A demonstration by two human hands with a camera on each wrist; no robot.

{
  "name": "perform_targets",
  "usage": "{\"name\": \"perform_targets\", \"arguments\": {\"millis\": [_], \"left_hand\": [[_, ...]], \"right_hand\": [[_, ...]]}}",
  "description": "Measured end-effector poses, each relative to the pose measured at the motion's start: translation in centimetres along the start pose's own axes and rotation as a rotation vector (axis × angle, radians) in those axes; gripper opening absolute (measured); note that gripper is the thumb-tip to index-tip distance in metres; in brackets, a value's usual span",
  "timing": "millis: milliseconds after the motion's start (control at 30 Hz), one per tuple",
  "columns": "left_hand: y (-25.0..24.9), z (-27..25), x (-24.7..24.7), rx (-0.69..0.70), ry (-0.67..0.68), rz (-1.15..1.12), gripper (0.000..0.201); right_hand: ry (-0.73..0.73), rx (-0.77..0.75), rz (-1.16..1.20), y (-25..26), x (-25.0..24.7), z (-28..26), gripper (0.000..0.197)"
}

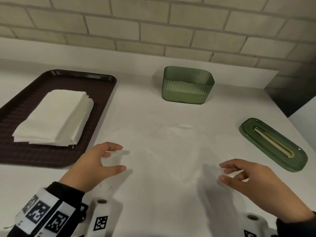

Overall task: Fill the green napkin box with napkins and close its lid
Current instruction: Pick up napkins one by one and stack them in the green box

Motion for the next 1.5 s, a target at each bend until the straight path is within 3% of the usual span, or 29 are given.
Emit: {"name": "perform_targets", "arguments": {"millis": [133,400,533,600,667,900,1133,1367,1500], "left_hand": [[0.6,0.5,-1.3,0.033,0.027,-0.020,0.041],[1.4,1.1,-2.7,0.075,0.103,-0.066,0.029],[0.9,1.2,-3.1,0.111,0.148,-0.062,0.028],[0.5,1.3,-3.4,0.125,0.152,-0.043,0.027],[0.0,1.5,-3.4,0.146,0.160,0.000,0.027],[-2.7,0.9,-0.3,0.267,0.206,0.280,0.027],[-4.2,-0.1,2.5,0.322,0.249,0.430,0.028],[-8.2,-0.2,6.8,0.403,0.163,0.535,0.057],[-10.2,0.1,9.4,0.389,0.108,0.672,0.072]], "right_hand": [[0.121,0.081,-0.140,0.8,1.9,2.0,0.038],[0.149,0.186,-0.253,2.8,4.7,6.5,0.066],[0.209,0.213,-0.317,2.6,5.1,7.4,0.065],[0.229,0.205,-0.321,2.8,5.0,7.6,0.051],[0.182,0.167,-0.270,3.3,4.6,7.6,0.036],[-0.060,0.084,-0.025,3.7,2.6,6.2,0.035],[-0.221,-0.006,0.165,2.4,-1.9,1.8,0.013],[-0.409,-0.014,0.278,0.0,-5.5,-2.7,0.012],[-0.451,0.029,0.307,-2.5,-6.1,-4.4,0.037]]}}
Point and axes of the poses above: each hand's wrist, its own z-axis towards the middle knuckle, its own x-axis out of the palm, y = z × x, the point moved 7 cm from there along z, towards the middle knuckle, and after that the axes turned 12 degrees about -x, right-handed, at the moved point
